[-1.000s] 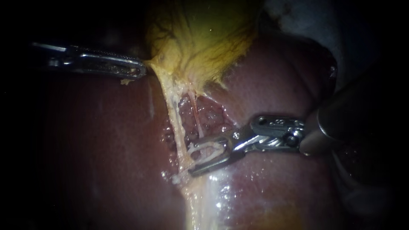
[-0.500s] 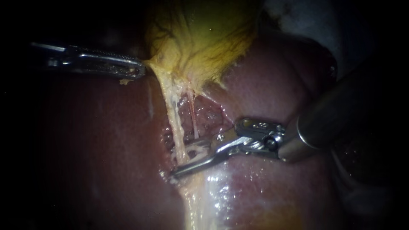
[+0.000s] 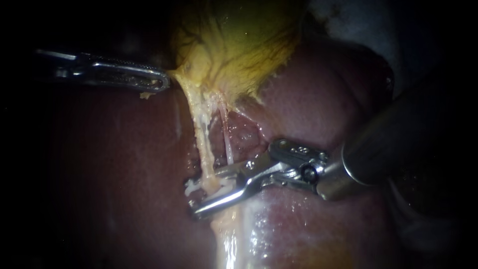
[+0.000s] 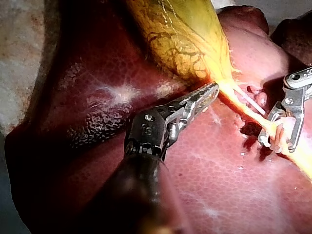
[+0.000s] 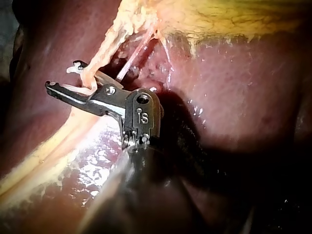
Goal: Clipping second clip left tube
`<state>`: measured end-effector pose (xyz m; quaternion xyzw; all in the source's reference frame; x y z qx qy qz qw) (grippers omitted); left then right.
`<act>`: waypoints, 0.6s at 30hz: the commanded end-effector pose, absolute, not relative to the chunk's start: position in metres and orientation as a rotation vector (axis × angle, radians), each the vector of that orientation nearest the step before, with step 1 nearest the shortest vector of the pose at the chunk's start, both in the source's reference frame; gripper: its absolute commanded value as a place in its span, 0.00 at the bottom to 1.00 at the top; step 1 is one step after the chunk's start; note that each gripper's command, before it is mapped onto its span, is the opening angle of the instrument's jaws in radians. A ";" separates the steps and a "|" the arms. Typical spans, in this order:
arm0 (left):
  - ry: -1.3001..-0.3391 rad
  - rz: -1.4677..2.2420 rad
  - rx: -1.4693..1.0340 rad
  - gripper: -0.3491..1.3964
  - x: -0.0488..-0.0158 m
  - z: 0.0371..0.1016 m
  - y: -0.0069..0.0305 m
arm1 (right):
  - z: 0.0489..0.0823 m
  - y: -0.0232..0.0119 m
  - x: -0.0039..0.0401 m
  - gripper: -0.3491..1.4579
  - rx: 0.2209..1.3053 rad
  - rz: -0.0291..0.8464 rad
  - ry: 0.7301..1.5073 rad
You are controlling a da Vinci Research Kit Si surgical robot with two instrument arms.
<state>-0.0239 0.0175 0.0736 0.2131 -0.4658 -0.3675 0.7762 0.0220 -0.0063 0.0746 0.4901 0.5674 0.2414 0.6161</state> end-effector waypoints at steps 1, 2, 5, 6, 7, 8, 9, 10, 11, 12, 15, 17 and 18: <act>-1.008 -0.795 0.461 0.00 -0.0239 0.0736 0.0175 | 0.0744 -0.0063 0.0220 0.43 1.140 0.545 1.304; -1.008 -0.795 0.461 0.00 -0.0239 0.0736 0.0175 | 0.0743 -0.0063 0.0221 0.43 1.146 0.538 1.303; -1.008 -0.795 0.461 0.00 -0.0238 0.0736 0.0175 | 0.0741 -0.0064 0.0221 0.42 1.164 0.516 1.298; -1.008 -0.795 0.462 0.00 -0.0238 0.0736 0.0175 | 0.0741 -0.0064 0.0221 0.42 1.164 0.516 1.299; -1.008 -0.795 0.462 0.00 -0.0238 0.0736 0.0175 | 0.0741 -0.0064 0.0221 0.42 1.162 0.519 1.299; -1.008 -0.795 0.462 0.00 -0.0238 0.0736 0.0175 | 0.0741 -0.0064 0.0221 0.42 1.159 0.531 1.297; -1.008 -0.795 0.462 0.00 -0.0238 0.0736 0.0176 | 0.0741 -0.0064 0.0221 0.41 1.152 0.539 1.299; -1.008 -0.795 0.462 0.00 -0.0238 0.0736 0.0176 | 0.0741 -0.0064 0.0220 0.40 1.141 0.543 1.304; -1.008 -0.795 0.462 0.00 -0.0238 0.0736 0.0176 | 0.0741 -0.0064 0.0220 0.39 1.141 0.543 1.304; -1.007 -0.797 0.459 0.00 -0.0238 0.0736 0.0176 | 0.0741 -0.0064 0.0220 0.38 1.138 0.540 1.310; -1.007 -0.797 0.459 0.00 -0.0237 0.0736 0.0176 | 0.0741 -0.0064 0.0220 0.33 1.122 0.526 1.313; -1.007 -0.797 0.460 0.00 -0.0237 0.0736 0.0176 | 0.0741 -0.0063 0.0220 0.27 1.110 0.516 1.311; -1.007 -0.797 0.460 0.00 -0.0237 0.0736 0.0176 | 0.0742 -0.0063 0.0220 0.24 1.104 0.510 1.309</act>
